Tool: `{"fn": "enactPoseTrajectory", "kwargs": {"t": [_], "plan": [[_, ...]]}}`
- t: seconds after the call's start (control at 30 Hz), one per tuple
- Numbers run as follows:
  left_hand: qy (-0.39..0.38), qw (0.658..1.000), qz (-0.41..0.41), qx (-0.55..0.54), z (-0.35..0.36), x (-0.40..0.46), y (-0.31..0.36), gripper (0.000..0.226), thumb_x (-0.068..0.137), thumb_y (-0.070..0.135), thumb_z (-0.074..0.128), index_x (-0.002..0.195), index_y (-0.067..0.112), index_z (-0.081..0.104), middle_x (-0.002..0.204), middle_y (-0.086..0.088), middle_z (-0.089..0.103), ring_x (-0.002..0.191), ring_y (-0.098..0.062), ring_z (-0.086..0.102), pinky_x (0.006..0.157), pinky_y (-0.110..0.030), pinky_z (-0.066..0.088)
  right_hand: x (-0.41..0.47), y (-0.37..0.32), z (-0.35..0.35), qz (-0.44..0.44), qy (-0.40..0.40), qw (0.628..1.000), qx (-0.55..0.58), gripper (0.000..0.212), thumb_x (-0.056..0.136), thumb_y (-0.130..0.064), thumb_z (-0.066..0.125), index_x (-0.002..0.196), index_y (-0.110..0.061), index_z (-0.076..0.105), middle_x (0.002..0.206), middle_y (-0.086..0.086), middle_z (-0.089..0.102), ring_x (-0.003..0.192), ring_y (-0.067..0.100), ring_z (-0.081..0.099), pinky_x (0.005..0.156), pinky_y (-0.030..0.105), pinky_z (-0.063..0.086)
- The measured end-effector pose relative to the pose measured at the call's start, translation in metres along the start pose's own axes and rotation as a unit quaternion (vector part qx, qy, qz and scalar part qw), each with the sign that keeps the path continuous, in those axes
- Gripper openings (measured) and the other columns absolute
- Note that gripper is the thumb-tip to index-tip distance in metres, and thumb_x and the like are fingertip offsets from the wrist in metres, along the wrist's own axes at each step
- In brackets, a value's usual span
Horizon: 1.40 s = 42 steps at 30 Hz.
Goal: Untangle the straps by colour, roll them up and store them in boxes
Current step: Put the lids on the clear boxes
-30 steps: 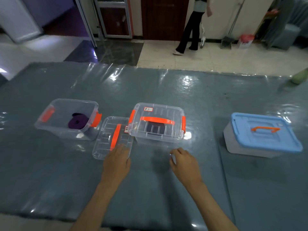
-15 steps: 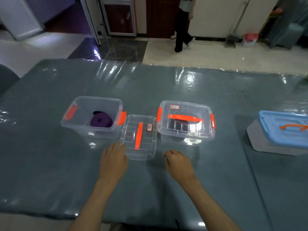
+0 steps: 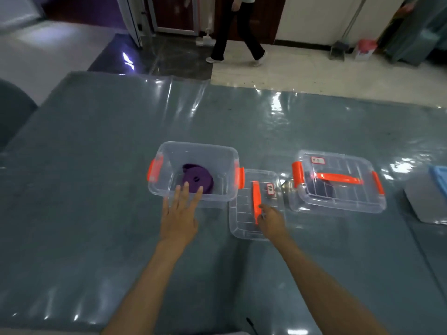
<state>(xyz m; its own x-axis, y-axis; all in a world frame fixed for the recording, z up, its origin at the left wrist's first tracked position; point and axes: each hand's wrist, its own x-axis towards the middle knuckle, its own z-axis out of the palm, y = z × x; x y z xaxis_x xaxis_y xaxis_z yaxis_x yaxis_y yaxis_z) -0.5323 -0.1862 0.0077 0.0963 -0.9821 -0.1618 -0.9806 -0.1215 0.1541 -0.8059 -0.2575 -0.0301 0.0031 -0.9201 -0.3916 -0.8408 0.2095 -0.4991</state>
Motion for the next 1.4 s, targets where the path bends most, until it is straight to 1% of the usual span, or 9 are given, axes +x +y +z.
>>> {"fn": "enactPoseTrajectory", "kwargs": {"t": [0.2,0.3,0.5,0.67,0.8,1.0,1.17,1.3,1.4], "plan": [[-0.018,0.998,0.016,-0.066,0.013,0.003,-0.007,0.115,0.097,0.016,0.064,0.160,0.046,-0.027,0.170,0.000,-0.038,0.148,-0.022,-0.044,0.129,-0.059,-0.010,0.020,-0.020,0.024,0.115,0.080,0.990,0.024,0.030,0.104,-0.016,0.059,0.129,0.001,0.063,0.126,0.029,0.065,0.116,0.044,0.065,0.099,0.048,0.051],[-0.021,0.997,0.022,-0.068,0.014,0.005,-0.010,0.115,0.097,0.013,0.063,0.161,0.046,-0.027,0.169,0.000,-0.039,0.152,-0.024,-0.040,0.131,-0.058,-0.006,0.025,-0.022,0.030,0.135,0.096,0.986,-0.021,0.031,0.105,-0.019,0.056,0.127,0.002,0.064,0.125,0.029,0.065,0.116,0.045,0.066,0.100,0.051,0.053],[-0.030,0.997,0.040,-0.059,0.009,0.004,-0.010,0.116,0.095,0.009,0.061,0.161,0.042,-0.029,0.168,-0.002,-0.041,0.156,-0.029,-0.037,0.131,-0.057,-0.003,0.013,-0.024,0.020,0.130,0.038,0.988,-0.073,0.044,0.091,-0.029,0.077,0.120,0.003,0.068,0.116,0.022,0.074,0.108,0.038,0.072,0.094,0.045,0.059],[-0.014,0.998,0.044,-0.050,0.014,0.003,-0.011,0.117,0.092,0.006,0.059,0.161,0.039,-0.030,0.168,-0.004,-0.041,0.155,-0.030,-0.038,0.131,-0.059,0.001,-0.036,-0.005,0.014,0.118,0.011,0.990,-0.073,0.029,0.083,-0.032,0.081,0.096,-0.007,0.078,0.093,0.015,0.078,0.090,0.033,0.075,0.080,0.038,0.059],[-0.012,0.997,0.054,-0.060,0.015,0.001,-0.013,0.115,0.092,0.012,0.061,0.162,0.037,-0.027,0.169,-0.005,-0.039,0.158,-0.032,-0.033,0.131,-0.058,0.003,-0.079,0.017,0.014,0.132,0.025,0.990,-0.049,0.030,0.084,-0.036,0.079,0.070,-0.011,0.069,0.073,0.009,0.074,0.079,0.032,0.075,0.071,0.036,0.058],[0.023,0.987,0.113,-0.113,0.017,0.003,-0.028,0.107,0.095,0.014,0.067,0.166,0.030,-0.012,0.173,-0.003,-0.026,0.158,-0.028,-0.030,0.132,-0.056,0.007,-0.101,0.007,-0.008,0.103,0.103,0.989,-0.016,0.026,0.074,-0.036,0.082,0.074,-0.018,0.063,0.074,0.003,0.071,0.074,0.029,0.071,0.069,0.037,0.057],[0.098,0.968,0.096,-0.210,0.018,-0.005,-0.038,0.068,0.111,0.036,0.051,0.168,0.035,0.012,0.177,0.004,-0.008,0.164,-0.023,-0.015,0.132,-0.053,-0.005,-0.077,-0.054,-0.032,0.026,0.116,0.988,-0.097,0.030,0.074,-0.043,0.078,0.088,-0.020,0.064,0.089,0.002,0.072,0.086,0.029,0.071,0.073,0.035,0.052],[0.175,0.920,0.050,-0.347,-0.003,0.011,-0.047,0.053,0.114,0.037,0.040,0.166,0.029,0.030,0.175,0.008,0.017,0.164,-0.015,0.009,0.133,-0.052,0.011,-0.044,-0.115,-0.041,-0.040,0.116,0.975,-0.182,0.036,0.076,-0.041,0.077,0.100,-0.016,0.066,0.102,0.004,0.073,0.098,0.031,0.073,0.082,0.037,0.056],[0.220,0.863,0.013,-0.454,-0.026,0.035,-0.055,0.050,0.115,0.031,0.042,0.164,0.027,0.033,0.175,0.010,0.022,0.163,-0.013,0.018,0.133,-0.041,0.017,-0.014,-0.156,-0.037,-0.090,0.121,0.958,-0.243,0.044,0.080,-0.039,0.080,0.112,-0.013,0.068,0.113,0.008,0.073,0.104,0.033,0.073,0.084,0.038,0.057]]}}
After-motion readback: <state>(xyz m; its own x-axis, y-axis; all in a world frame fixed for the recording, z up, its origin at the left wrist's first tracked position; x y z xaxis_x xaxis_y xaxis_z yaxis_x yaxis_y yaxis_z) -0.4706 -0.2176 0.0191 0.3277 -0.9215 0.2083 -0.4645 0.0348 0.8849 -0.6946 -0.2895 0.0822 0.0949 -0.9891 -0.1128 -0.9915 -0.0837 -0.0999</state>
